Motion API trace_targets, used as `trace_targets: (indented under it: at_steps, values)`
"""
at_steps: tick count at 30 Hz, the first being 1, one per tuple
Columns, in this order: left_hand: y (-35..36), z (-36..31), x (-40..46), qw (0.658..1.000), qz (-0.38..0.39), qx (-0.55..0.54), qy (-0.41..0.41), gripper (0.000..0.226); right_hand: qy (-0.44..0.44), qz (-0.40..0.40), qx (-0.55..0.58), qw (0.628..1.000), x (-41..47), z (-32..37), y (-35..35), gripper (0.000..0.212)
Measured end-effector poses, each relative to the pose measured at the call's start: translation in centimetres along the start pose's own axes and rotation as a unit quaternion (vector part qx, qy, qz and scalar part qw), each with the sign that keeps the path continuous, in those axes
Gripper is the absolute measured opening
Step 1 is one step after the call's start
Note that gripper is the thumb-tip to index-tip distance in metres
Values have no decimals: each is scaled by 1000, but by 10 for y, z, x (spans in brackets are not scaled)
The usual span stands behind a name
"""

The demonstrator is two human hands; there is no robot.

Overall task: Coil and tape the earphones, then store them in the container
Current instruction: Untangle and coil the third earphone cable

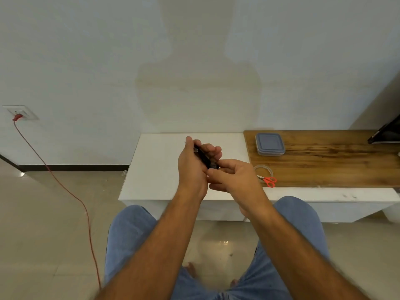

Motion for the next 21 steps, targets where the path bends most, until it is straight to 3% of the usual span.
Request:
trace_targets:
  at_steps: [4,7,12,21]
  values:
    - [-12,0,4,997,-27,-67,-27,40,-33,2,-48,998,0,4,6,35]
    - [-13,4,3,992,-25,-107,-63,40,-77,-51,-132,987,2,10,1,24]
    - [-17,8,2,980,-28,-167,-99,41,-263,-118,-330,899,-12,39,7,17]
    - [-35,11,-3,976,-70,-136,-154,39,-329,-75,-369,866,-16,37,17,17]
Point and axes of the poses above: each hand's wrist, its own x-axis towards the middle knuckle, its own y-axis out of the palm, z = x × y, the point moved 9 cm from there along x, towards the middle knuckle, and after that the axes turned 8 degrees about -x, right-handed, at the moved point
